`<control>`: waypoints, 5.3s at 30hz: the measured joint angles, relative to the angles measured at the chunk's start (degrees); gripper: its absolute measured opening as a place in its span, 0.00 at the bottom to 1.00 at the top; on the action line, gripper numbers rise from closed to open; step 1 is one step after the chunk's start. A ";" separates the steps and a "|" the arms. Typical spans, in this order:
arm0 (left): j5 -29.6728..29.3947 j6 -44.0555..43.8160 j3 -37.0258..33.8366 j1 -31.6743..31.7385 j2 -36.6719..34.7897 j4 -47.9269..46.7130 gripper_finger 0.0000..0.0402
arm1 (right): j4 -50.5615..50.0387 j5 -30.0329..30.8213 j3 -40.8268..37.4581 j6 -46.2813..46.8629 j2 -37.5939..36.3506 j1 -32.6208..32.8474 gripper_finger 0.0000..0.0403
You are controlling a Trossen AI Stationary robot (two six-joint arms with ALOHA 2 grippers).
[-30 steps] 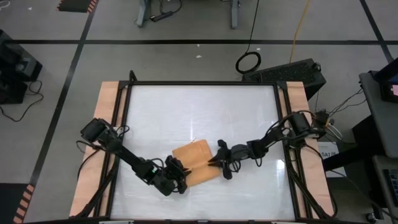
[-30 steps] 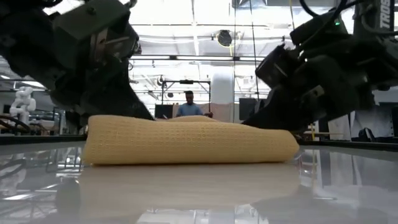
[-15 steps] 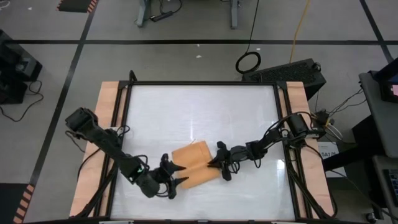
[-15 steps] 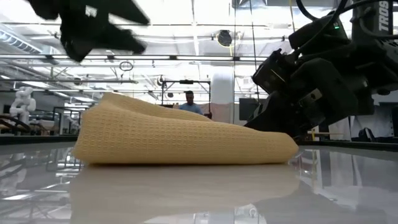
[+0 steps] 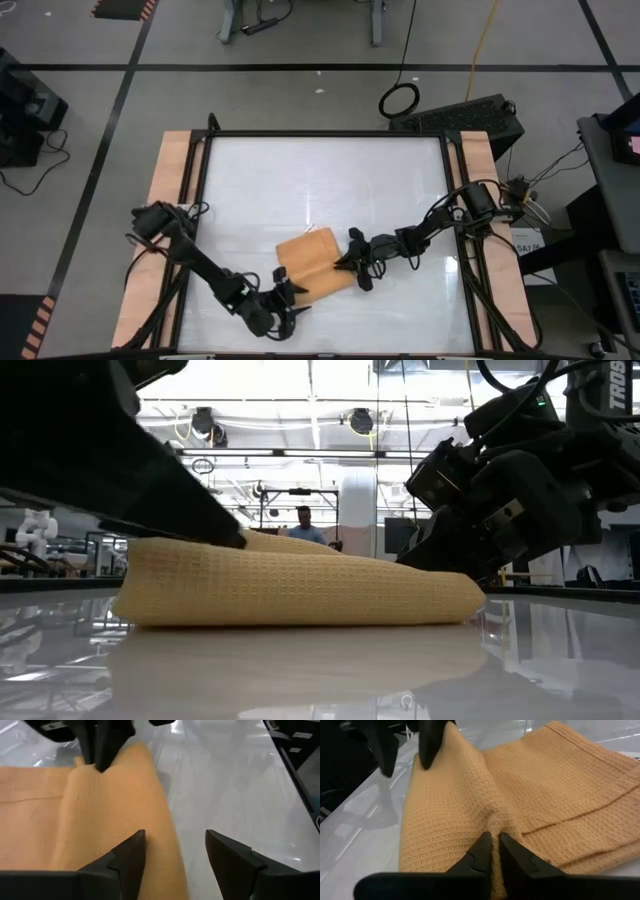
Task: Roll towel
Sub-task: Roll the yellow towel
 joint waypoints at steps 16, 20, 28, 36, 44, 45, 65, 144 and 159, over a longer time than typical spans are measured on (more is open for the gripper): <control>-0.82 -3.49 1.37 -0.59 2.97 -8.35 0.76 | -1.83 -0.18 -0.24 -5.86 -3.58 0.35 0.16; -0.80 -3.53 1.37 -0.59 2.97 -8.35 0.76 | -8.97 0.21 -0.19 -13.77 -10.66 1.63 0.31; -0.76 -3.53 1.32 -0.59 2.97 -8.37 0.76 | -31.76 4.93 -0.15 -22.10 -24.08 9.97 0.63; -0.62 -3.14 1.30 -0.59 2.97 -8.37 0.76 | -16.26 8.00 -0.61 -25.82 -14.58 13.06 0.74; -0.43 -3.00 1.30 -0.64 2.97 -8.16 0.76 | -6.80 8.50 -0.61 -27.81 -7.97 10.31 0.74; -0.42 -2.56 1.29 -0.64 2.97 -8.09 0.76 | -6.80 8.87 -0.61 -27.57 -7.75 10.01 0.74; -8.40 4.48 4.10 -3.03 -3.58 -8.98 0.76 | -2.08 4.63 -0.39 -17.14 -1.57 7.39 0.74; -20.82 -13.73 -6.96 -8.36 -13.40 -11.66 0.06 | -8.80 1.25 0.68 9.51 -17.40 0.64 0.04; -18.12 -25.47 -7.03 -10.82 -13.40 -18.36 0.06 | -3.60 3.15 5.94 18.56 -6.19 2.12 0.04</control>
